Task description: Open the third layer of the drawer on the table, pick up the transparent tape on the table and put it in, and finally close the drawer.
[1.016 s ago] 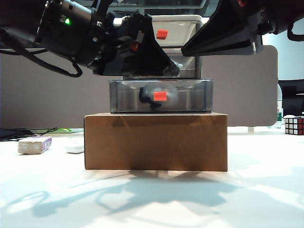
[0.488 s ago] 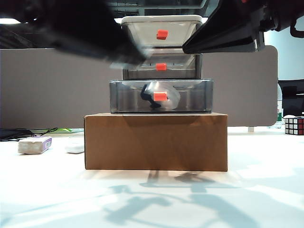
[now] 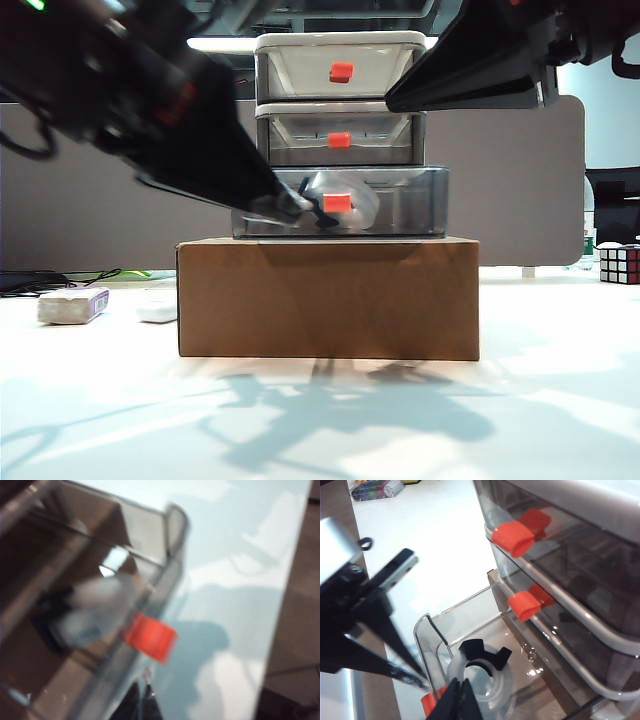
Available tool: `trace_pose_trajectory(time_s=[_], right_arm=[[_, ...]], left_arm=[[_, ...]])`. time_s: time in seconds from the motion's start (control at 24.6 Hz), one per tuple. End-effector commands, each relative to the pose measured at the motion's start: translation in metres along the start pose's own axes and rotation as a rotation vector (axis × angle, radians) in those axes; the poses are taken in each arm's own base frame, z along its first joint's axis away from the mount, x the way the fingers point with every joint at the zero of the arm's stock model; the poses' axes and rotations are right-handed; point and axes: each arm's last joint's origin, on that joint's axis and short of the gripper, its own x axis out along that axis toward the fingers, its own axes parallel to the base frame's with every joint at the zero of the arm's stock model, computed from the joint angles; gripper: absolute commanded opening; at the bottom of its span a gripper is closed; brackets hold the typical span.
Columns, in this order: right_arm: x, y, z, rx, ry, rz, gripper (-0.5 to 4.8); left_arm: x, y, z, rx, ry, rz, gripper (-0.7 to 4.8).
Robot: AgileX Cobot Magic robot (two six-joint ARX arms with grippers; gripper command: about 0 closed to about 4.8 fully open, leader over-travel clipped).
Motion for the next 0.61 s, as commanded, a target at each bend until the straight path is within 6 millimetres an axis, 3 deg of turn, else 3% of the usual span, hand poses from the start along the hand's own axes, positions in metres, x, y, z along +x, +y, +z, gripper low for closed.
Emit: trace_pose_trajectory(time_s=[0.04, 0.61], right_arm=[[-0.001, 0.001, 0.004, -0.015, -0.021, 0.001, -0.05], [-0.001, 0.000, 0.006, -0.034, -0.038, -0.003, -0.05]], left_arm=[[0.008, 0.005, 0.006, 0.009, -0.073, 0.053, -0.06], [0.030, 0.017, 0.011, 0.038, -0.171, 0.299, -0.06]])
